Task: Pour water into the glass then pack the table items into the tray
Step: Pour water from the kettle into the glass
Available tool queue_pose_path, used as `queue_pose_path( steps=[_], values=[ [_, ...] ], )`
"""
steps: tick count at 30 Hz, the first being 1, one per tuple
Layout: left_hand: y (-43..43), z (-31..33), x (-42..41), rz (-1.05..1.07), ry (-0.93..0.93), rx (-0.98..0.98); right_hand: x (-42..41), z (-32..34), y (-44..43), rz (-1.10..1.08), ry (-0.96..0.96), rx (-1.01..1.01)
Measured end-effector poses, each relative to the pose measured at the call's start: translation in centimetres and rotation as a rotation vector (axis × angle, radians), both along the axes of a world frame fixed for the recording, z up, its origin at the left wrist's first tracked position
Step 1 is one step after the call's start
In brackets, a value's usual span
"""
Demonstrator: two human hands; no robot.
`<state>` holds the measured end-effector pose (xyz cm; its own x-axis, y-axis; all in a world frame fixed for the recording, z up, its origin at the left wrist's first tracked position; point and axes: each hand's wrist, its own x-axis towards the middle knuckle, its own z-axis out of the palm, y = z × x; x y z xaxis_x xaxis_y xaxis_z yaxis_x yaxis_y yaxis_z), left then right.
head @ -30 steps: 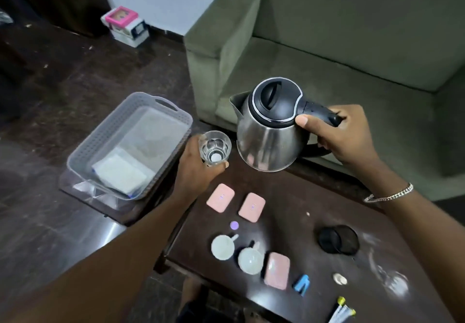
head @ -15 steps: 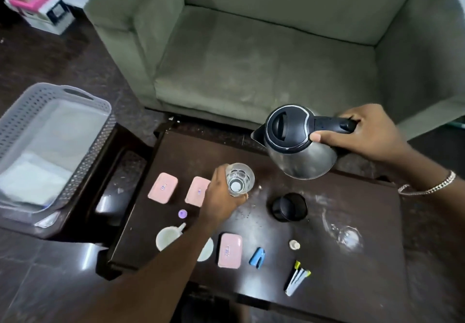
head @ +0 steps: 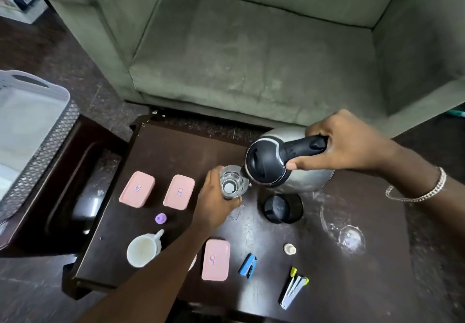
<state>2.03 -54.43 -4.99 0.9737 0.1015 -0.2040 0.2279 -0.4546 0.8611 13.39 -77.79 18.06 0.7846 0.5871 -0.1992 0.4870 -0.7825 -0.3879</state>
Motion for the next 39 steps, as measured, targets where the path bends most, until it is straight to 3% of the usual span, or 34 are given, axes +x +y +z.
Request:
queue_pose_path(
  steps=[7, 39],
  values=[
    [0.2, -2.0, -0.8, -0.022, -0.052, -0.022, -0.5, -1.3, 1.2, 0.123, -0.123, -0.251],
    [-0.4, -3.2, -2.1, 0.0, -0.032, 0.004, -1.1, 2.3, 2.3, 0.256, -0.404, -0.428]
  ],
)
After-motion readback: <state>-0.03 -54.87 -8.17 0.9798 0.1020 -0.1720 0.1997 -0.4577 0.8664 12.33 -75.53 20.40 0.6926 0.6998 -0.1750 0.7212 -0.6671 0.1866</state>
